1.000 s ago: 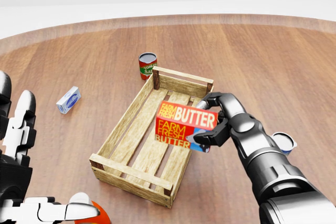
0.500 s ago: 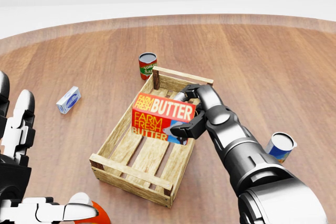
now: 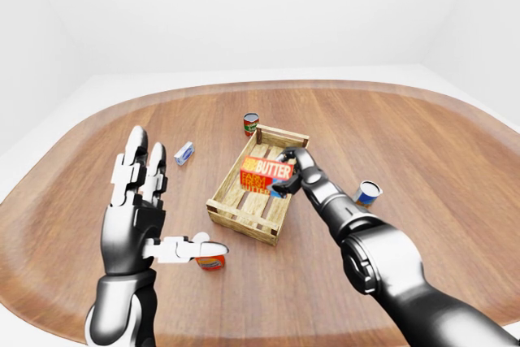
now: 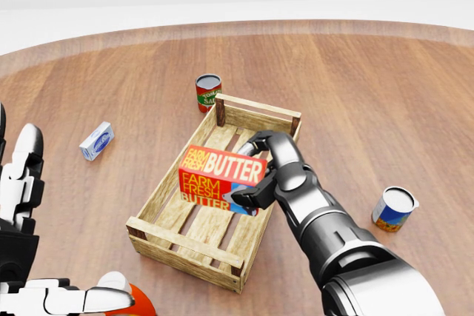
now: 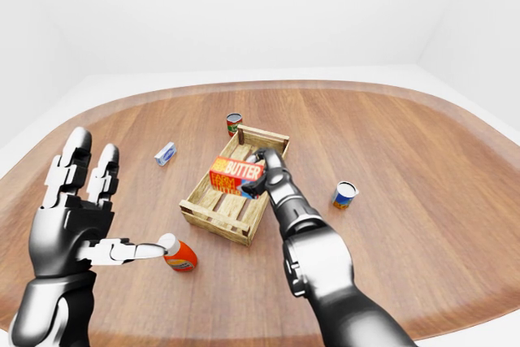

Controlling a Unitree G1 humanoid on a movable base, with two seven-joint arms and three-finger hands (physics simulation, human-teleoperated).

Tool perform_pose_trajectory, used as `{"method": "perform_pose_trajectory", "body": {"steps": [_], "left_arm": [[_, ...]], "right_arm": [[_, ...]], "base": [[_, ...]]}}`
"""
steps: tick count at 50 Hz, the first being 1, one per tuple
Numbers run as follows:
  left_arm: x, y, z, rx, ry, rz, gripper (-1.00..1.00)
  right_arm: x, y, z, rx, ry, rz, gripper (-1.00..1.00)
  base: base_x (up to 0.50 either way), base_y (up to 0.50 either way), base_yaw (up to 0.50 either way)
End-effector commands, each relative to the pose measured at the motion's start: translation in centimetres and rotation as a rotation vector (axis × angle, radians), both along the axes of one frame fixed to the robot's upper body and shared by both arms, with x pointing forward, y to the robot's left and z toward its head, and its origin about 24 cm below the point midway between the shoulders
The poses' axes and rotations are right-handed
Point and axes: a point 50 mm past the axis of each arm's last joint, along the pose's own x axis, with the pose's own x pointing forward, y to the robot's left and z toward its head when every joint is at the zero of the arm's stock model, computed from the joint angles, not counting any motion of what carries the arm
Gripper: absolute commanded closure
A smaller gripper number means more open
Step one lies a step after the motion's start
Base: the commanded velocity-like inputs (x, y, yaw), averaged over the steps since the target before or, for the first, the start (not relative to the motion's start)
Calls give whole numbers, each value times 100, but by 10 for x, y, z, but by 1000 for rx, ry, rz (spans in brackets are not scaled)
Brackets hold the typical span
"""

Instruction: Pick up the butter and put it in the tray.

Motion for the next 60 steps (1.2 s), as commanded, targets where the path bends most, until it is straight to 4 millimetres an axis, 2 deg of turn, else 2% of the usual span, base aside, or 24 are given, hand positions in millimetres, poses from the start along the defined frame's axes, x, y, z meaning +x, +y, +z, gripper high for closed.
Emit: {"method": "perform_pose_trajectory", "body": {"steps": [1, 8, 32, 60], "left_arm": [[-2, 1, 3, -1, -14, 2, -100], [0, 1, 1, -2, -8, 1, -100], [-1, 0, 0, 1, 0, -5, -100], [-1, 0, 1, 1, -3, -6, -100]], "right_arm": [[2, 1, 6, -25, -61, -61, 100], [1, -3, 4, -48, -65, -78, 100], [-3, 9, -2, 72, -6, -59, 100], [-7, 9, -11, 102, 29, -57, 100]], "base": [[0, 0, 0], [0, 0, 0], [0, 0, 0], [0, 0, 0]]}}
